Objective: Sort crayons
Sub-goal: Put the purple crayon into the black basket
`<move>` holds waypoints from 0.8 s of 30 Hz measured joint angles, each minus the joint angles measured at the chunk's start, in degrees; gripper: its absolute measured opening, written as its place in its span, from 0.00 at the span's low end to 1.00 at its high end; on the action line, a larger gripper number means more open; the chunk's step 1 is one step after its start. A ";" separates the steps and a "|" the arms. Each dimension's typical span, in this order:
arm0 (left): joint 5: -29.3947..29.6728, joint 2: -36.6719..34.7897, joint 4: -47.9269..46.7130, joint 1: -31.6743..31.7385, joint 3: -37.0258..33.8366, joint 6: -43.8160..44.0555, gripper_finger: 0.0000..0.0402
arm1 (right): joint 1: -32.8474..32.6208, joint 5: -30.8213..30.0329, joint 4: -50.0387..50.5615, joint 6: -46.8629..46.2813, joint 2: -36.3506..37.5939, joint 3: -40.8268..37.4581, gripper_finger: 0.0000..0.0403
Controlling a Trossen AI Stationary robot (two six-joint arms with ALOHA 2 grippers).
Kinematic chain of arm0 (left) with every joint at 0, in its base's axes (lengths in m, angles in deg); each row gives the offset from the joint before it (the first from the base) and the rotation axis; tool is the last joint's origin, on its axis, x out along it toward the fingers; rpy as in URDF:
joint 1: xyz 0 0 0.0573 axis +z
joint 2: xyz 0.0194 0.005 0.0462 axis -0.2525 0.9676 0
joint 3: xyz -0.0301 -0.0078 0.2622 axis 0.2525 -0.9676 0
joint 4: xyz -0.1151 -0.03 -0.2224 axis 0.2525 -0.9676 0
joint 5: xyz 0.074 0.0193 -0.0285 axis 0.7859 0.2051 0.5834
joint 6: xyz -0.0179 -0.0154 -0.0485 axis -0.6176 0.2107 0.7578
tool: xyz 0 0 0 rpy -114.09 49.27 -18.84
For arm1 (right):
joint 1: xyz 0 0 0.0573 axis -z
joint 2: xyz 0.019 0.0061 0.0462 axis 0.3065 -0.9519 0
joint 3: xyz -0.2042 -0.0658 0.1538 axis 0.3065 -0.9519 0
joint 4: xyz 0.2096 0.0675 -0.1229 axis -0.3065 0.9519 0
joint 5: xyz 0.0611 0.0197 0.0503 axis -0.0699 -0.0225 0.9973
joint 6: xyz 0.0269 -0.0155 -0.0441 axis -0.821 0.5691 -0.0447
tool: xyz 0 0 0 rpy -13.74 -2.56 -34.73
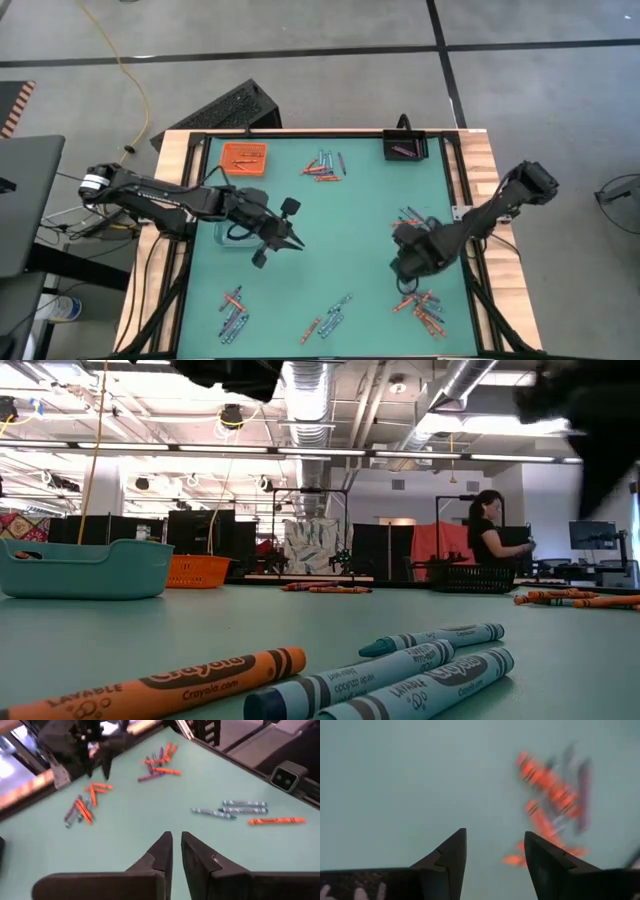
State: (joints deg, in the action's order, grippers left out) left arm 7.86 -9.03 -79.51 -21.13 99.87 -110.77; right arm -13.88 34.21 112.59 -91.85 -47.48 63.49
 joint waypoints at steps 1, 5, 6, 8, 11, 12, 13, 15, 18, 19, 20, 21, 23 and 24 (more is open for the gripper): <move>0.04 0.71 0.59 -0.02 0.12 0.05 0.10 | -1.09 1.78 -2.48 -2.62 0.00 -1.96 0.47; 0.42 2.90 -0.04 -0.18 0.08 0.43 0.13 | -5.51 4.78 -10.31 -14.89 -0.07 -8.08 0.46; 0.62 3.25 0.05 -0.20 0.18 0.43 0.13 | -6.47 4.96 -11.22 -18.01 -0.16 -8.96 0.46; 0.45 4.06 -0.95 -0.24 -0.13 0.61 0.14 | -8.10 4.99 -12.89 -22.87 -0.50 -9.92 0.46; 0.44 5.13 -0.68 -0.49 -0.03 0.43 0.14 | -9.84 5.46 -16.49 -27.23 -1.17 -10.52 0.46; 0.41 5.69 -0.38 -0.58 -0.09 0.44 0.14 | -10.11 5.52 -17.09 -28.15 -1.59 -10.52 0.46; 0.45 6.17 0.83 -0.61 0.06 0.25 0.14 | -10.63 6.02 -17.43 -29.04 -2.05 -10.57 0.46; 0.24 6.58 -0.43 -0.94 -0.01 -0.02 0.14 | -11.08 7.44 -18.78 -30.20 -3.73 -10.39 0.46; 0.06 7.39 0.38 -1.12 0.07 -0.46 0.14 | -11.08 10.40 -21.62 -30.22 -6.45 -10.24 0.46; 0.09 7.48 -0.19 -1.33 0.03 -0.45 0.14 | -10.83 10.98 -22.49 -29.77 -7.24 -9.98 0.46; 0.09 7.52 -0.38 -1.38 -0.02 -0.44 0.14 | -10.78 11.00 -23.03 -28.97 -7.72 -9.82 0.46; 0.09 7.52 -0.33 -1.38 -0.02 -0.66 0.14 | -10.65 11.02 -23.21 -28.49 -8.37 -9.51 0.46; 0.04 7.50 -0.24 -1.53 -0.02 -0.83 0.14 | -10.35 11.06 -22.96 -27.44 -9.45 -8.39 0.46; 0.04 7.50 -0.30 -1.55 -0.01 -0.87 0.14 | -10.15 11.13 -22.62 -27.17 -9.90 -7.82 0.46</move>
State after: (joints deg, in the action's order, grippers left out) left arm 7.90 -1.53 -79.82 -22.68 99.86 -111.65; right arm -24.04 45.34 89.97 -119.01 -57.37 55.67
